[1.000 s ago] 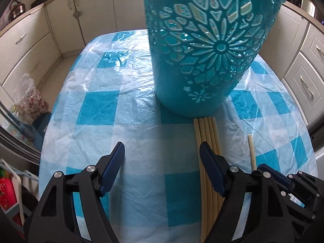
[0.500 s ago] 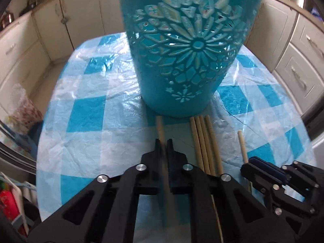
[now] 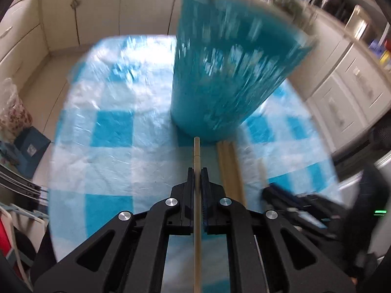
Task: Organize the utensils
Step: 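Lift the chopstick with the left tool into the basket and release it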
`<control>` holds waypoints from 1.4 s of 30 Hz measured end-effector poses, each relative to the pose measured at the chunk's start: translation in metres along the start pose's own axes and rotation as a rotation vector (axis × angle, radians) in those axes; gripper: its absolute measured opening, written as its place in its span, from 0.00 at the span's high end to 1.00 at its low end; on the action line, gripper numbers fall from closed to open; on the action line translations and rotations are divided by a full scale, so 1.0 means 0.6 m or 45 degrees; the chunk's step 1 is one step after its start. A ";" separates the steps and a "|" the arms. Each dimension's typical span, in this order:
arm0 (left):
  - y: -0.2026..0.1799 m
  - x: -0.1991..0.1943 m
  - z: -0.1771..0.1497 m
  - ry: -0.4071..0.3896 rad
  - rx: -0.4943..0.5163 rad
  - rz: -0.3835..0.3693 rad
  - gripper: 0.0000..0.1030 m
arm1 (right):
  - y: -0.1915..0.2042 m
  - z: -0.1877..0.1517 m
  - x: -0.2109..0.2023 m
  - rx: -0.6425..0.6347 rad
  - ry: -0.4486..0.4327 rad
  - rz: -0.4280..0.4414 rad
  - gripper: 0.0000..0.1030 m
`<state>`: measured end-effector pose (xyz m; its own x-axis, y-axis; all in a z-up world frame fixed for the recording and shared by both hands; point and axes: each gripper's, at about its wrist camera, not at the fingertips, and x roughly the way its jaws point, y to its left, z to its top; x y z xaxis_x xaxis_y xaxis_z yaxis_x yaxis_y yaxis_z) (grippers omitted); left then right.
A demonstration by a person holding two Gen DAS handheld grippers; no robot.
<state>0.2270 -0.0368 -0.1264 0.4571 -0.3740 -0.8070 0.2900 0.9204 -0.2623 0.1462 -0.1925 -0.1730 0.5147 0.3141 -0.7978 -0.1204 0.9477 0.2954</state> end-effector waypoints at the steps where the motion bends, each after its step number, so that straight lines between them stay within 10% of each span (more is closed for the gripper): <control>1: 0.000 -0.022 0.004 -0.043 -0.007 -0.030 0.95 | 0.000 0.000 0.000 0.001 -0.001 -0.001 0.88; 11: -0.058 -0.235 0.141 -0.684 0.003 -0.252 0.95 | 0.001 -0.002 -0.002 0.010 -0.008 0.001 0.88; 20: -0.082 -0.235 0.240 -1.115 -0.149 -0.032 0.95 | -0.005 0.000 -0.002 0.021 -0.008 0.022 0.88; 42: -0.043 -0.075 0.229 -0.914 -0.145 0.146 0.95 | -0.007 0.005 0.002 0.025 -0.006 0.034 0.87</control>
<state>0.3148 -0.0593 -0.0106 0.9286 -0.2217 -0.2976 0.1363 0.9497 -0.2820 0.1500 -0.1965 -0.1734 0.5154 0.3390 -0.7870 -0.1172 0.9377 0.3271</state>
